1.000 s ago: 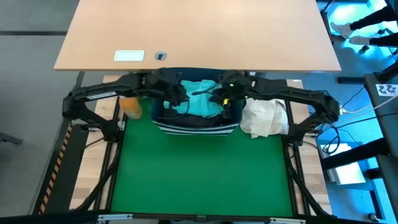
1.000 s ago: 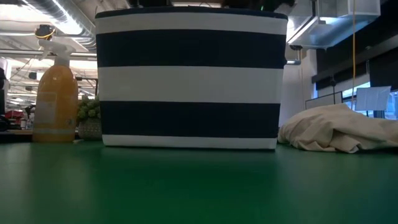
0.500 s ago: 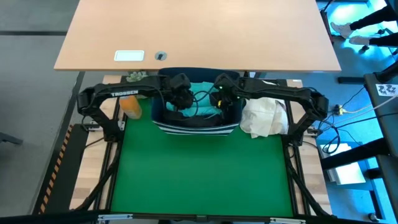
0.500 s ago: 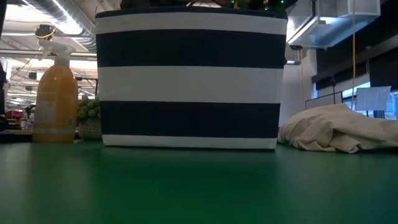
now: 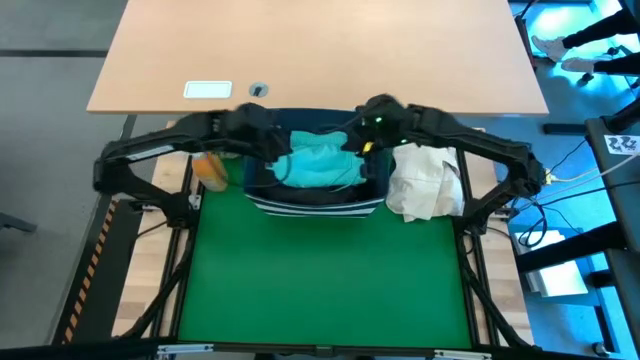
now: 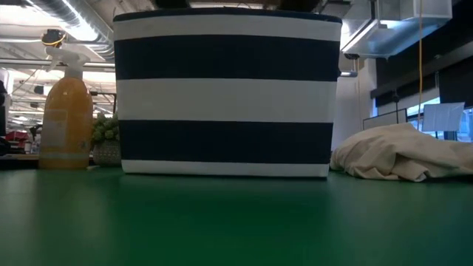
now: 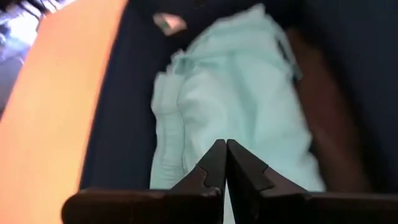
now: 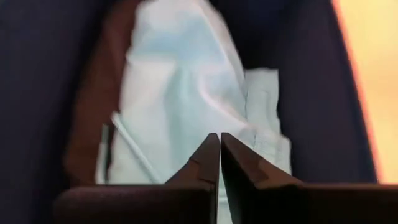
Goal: Fold laundry
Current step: Put the blue shorts into the laundry bin
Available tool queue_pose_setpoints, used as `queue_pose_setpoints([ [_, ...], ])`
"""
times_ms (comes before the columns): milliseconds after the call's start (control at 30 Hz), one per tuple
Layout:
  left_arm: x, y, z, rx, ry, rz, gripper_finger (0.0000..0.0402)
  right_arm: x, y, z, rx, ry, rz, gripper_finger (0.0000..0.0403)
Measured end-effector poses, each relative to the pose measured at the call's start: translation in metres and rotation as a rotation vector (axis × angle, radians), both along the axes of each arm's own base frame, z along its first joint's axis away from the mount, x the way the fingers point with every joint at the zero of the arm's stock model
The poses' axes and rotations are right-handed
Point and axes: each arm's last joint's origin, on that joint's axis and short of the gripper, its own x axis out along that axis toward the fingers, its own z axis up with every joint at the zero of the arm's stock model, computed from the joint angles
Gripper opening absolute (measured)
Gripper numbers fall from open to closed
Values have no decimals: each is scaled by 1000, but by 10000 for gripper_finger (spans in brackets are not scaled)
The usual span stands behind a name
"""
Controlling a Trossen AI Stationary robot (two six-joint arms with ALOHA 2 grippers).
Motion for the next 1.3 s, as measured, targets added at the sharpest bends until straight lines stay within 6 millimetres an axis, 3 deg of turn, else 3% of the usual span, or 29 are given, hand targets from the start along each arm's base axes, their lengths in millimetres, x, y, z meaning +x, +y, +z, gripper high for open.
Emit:
queue_pose_setpoints([
  [133,-24,-22,18,-28,-65,-78,8,-16,19,22,31,-24,78,26],
  [300,-42,-53,23,-111,-52,-184,43,-26,57,29,101,7,177,88],
  [567,-30,-102,7,-175,64,-234,130,-28,112,7,129,167,203,206],
  [733,-19,-113,-7,-172,155,-181,162,-30,119,-13,108,264,112,233],
  [1067,1,-98,-41,-93,391,22,172,-31,104,-51,62,379,-27,198],
  [1200,7,-97,-51,-37,472,5,137,-32,98,-58,44,416,-27,129],
  [1300,14,-98,-57,36,504,-9,73,-33,98,-58,25,423,4,44],
])
